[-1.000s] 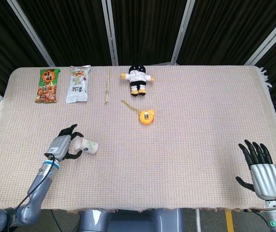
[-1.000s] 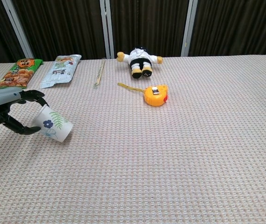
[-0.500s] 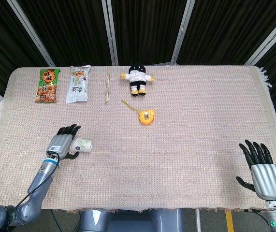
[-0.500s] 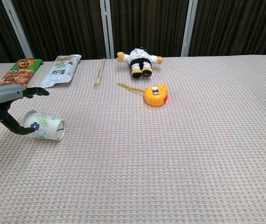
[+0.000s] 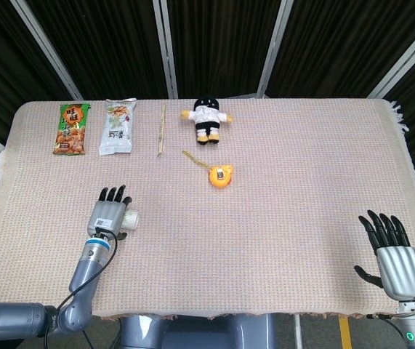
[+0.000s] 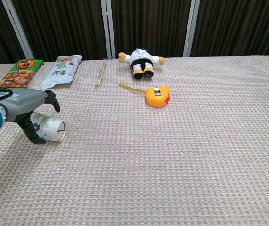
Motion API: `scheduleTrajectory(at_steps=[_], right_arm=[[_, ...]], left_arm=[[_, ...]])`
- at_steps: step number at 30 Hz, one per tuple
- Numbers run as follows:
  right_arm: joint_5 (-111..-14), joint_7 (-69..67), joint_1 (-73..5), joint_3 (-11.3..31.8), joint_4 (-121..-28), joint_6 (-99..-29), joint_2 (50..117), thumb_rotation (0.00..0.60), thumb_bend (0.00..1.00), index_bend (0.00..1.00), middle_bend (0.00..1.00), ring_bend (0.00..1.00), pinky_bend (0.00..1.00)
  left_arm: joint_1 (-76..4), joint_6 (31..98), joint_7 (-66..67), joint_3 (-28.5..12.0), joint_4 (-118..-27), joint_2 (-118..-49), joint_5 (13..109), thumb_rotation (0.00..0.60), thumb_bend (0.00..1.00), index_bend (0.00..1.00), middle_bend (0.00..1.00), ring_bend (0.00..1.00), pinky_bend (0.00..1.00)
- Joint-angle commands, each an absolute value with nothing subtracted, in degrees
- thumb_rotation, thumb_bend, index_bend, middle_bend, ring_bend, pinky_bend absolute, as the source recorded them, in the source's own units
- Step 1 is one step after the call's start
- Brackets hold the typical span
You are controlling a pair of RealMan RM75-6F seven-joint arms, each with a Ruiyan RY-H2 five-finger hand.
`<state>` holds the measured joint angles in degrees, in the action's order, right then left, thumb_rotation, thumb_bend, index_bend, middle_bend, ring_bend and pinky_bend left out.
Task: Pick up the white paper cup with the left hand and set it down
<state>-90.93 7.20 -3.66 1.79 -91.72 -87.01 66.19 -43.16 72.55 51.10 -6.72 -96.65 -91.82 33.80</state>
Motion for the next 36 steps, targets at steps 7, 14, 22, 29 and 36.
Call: scheduleTrajectory(at_steps=[7,14,22,29,36], right_arm=[[-90.62,6.81,-3.70,1.90,-91.71,-86.86,66.01,0.600,0.05,0.07,0.00,0.00,0.00],[-90.77,6.54,-3.65,1.89,-91.66,-87.07,65.94,0.600,0.05,0.07,0.00,0.00,0.00],[-90.72,7.17,-3.60,1.85,-91.73,-87.05,66.15,0.600,0.05,0.07,0.00,0.00,0.00],[-90.45,7.29,-3.60,1.90,-91.66,-86.91,66.28,0.600,0.05,0.06,0.00,0.00,0.00],[-90.54,8.96,-3.74,1.70,-91.84,-86.49,66.74,0.600,0.05,0.07,0.00,0.00,0.00]], left_arm=[[-43.69,74.32,51.68,-6.90,-91.14,-97.73,35.84,0.600,0.11,0.40,0.00,0.00,0.00],[-41.74,74.45,44.69,-7.80,-91.54,-98.14,41.09,0.600,0.11,0.46,0.00,0.00,0.00],[-37.88,71.50,25.19,-11.00,-92.85,-98.84,49.62,0.600,0.11,0.46,0.00,0.00,0.00],[-34.79,71.43,6.21,-11.26,-87.86,-103.25,60.92,0.600,0.11,0.45,0.00,0.00,0.00],[-33.99,65.30,-5.73,-10.65,-82.08,-105.36,63.62,0.600,0.11,0.45,0.00,0.00,0.00]])
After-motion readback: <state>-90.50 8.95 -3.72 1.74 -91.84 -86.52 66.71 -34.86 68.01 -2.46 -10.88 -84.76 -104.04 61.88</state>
